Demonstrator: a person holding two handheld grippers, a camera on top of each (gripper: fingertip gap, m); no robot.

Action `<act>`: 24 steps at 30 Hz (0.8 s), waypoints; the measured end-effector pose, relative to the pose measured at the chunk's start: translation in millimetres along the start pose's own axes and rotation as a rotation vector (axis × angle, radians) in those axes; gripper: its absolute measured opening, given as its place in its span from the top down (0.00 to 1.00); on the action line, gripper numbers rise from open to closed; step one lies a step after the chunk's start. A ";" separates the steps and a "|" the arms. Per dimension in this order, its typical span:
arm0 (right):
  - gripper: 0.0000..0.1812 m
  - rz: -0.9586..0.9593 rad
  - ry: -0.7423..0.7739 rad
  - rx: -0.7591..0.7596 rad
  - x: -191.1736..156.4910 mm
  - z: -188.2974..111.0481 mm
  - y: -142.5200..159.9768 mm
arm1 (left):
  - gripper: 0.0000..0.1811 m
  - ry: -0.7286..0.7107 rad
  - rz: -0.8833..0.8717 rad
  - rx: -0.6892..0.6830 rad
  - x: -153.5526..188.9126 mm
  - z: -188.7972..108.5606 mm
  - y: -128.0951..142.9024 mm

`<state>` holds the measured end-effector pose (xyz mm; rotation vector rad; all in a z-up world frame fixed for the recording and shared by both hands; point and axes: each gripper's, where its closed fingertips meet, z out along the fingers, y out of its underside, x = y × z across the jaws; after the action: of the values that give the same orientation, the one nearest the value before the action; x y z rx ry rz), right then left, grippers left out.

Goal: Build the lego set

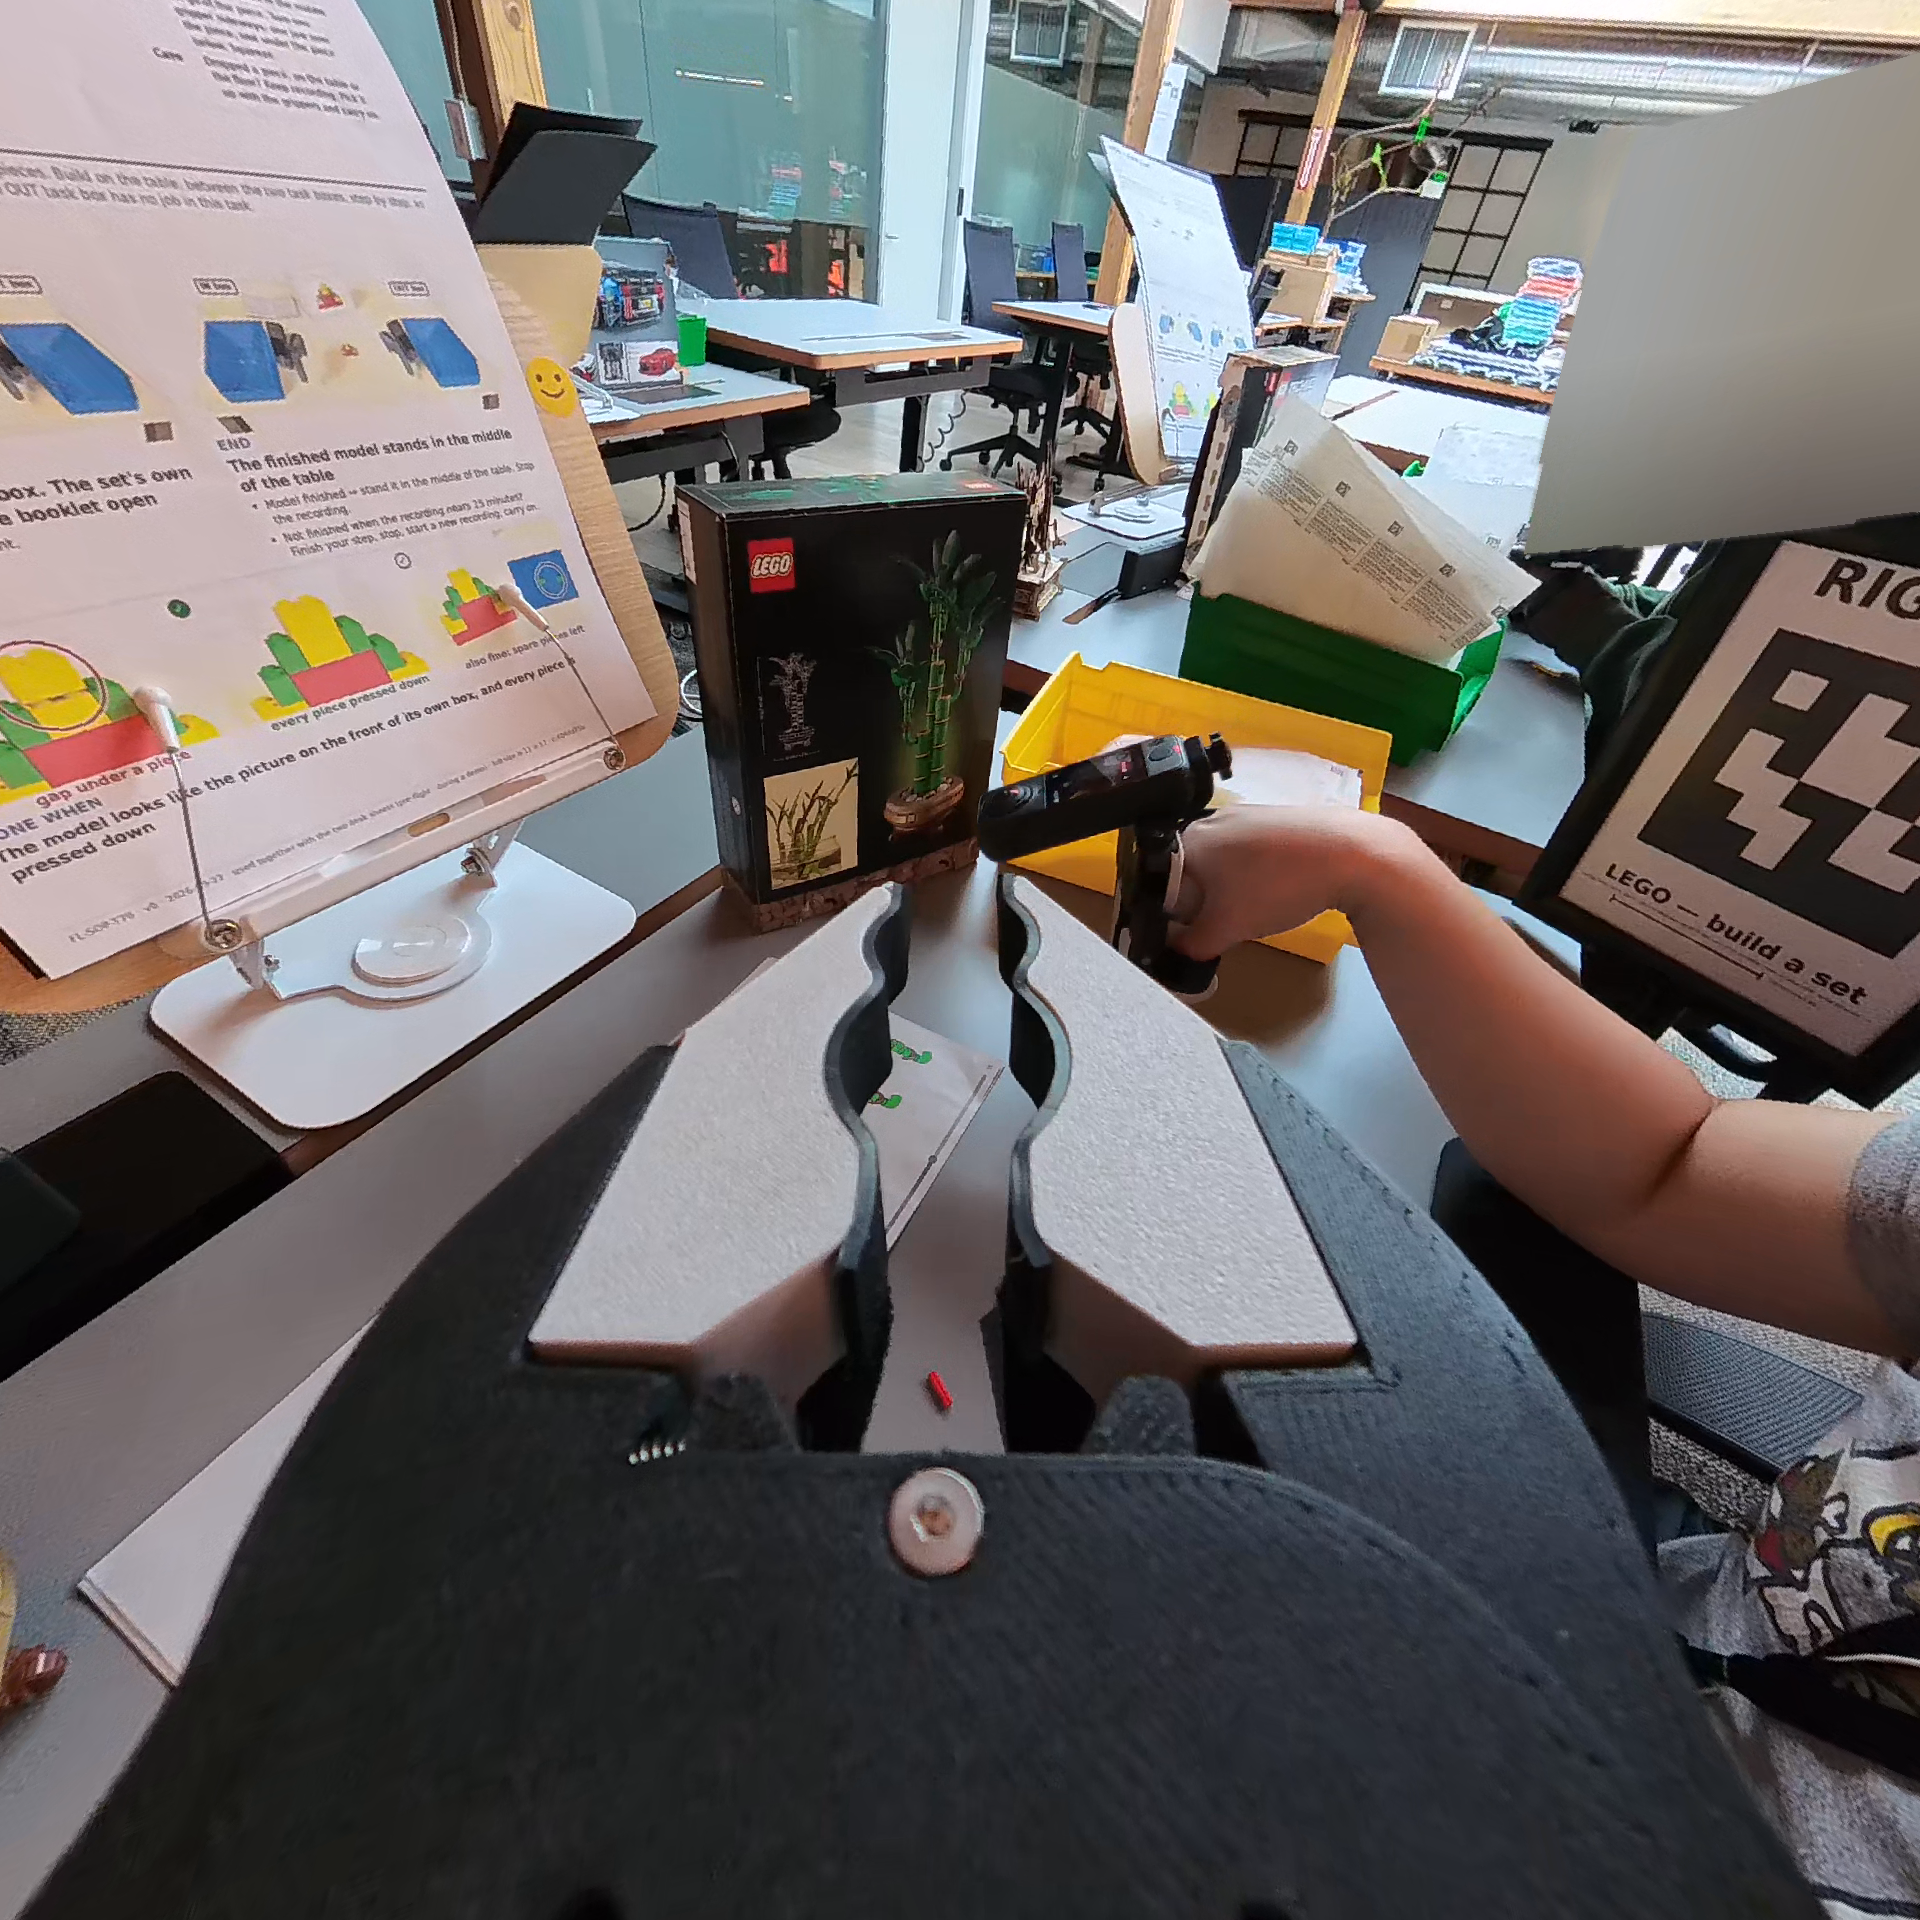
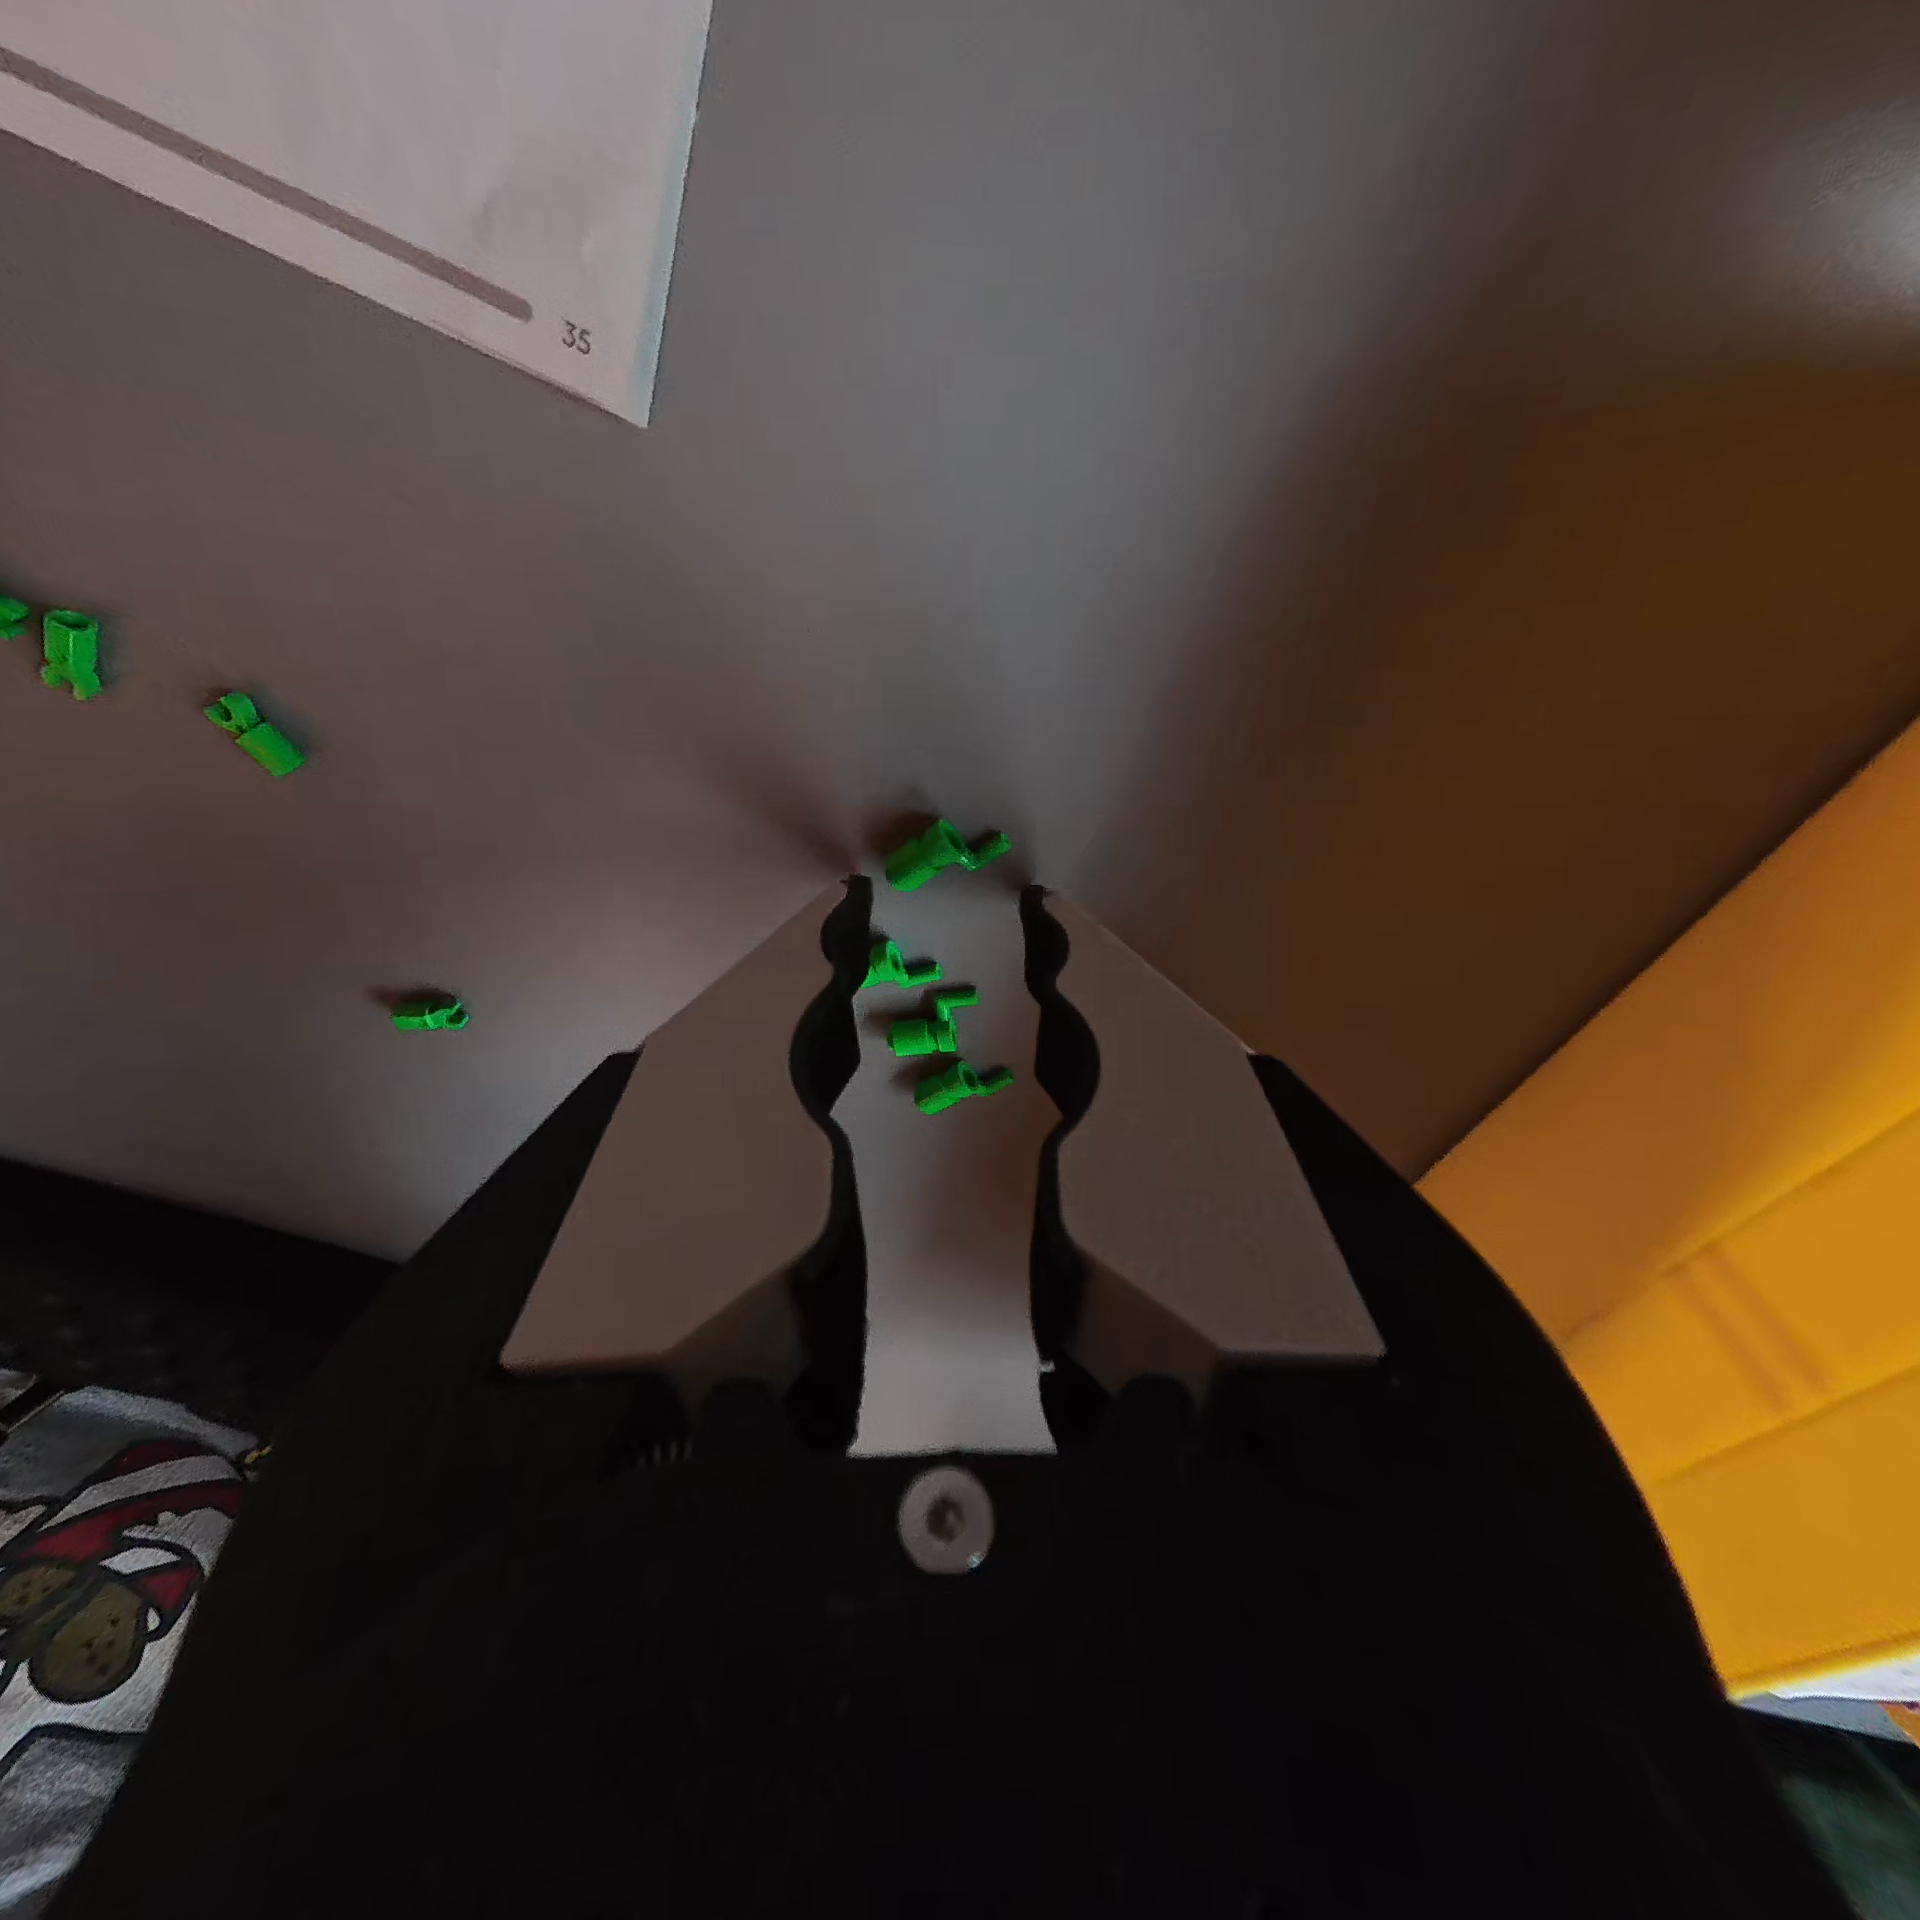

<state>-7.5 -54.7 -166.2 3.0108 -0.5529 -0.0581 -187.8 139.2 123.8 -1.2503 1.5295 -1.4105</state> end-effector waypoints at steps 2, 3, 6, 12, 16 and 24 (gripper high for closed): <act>0.84 -0.005 0.001 -0.007 -0.2 1.3 0.2 | 0.92 -0.001 0.003 -0.001 0.3 0.2 0.0; 0.84 -0.006 -0.005 -0.004 -1.2 1.3 -0.5 | 0.92 -0.001 0.005 -0.002 0.5 0.2 0.0; 0.84 -0.003 -0.008 0.014 -1.0 -0.1 -3.3 | 0.92 -0.003 0.007 -0.004 0.4 0.4 0.3; 0.84 0.014 -0.008 0.024 3.9 0.1 -4.5 | 0.92 -0.007 0.008 -0.007 -0.1 0.6 0.8; 0.85 0.012 -0.003 0.022 6.4 0.8 -4.5 | 0.92 -0.010 0.009 -0.011 -1.0 1.2 1.5; 0.91 -0.001 0.004 0.026 11.7 0.7 -3.8 | 0.92 -0.018 0.012 -0.016 -2.5 1.5 2.5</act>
<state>4.7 -55.4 -167.5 3.0359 -0.5555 -0.0451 -186.1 140.9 120.8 -1.2583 1.5372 -1.3785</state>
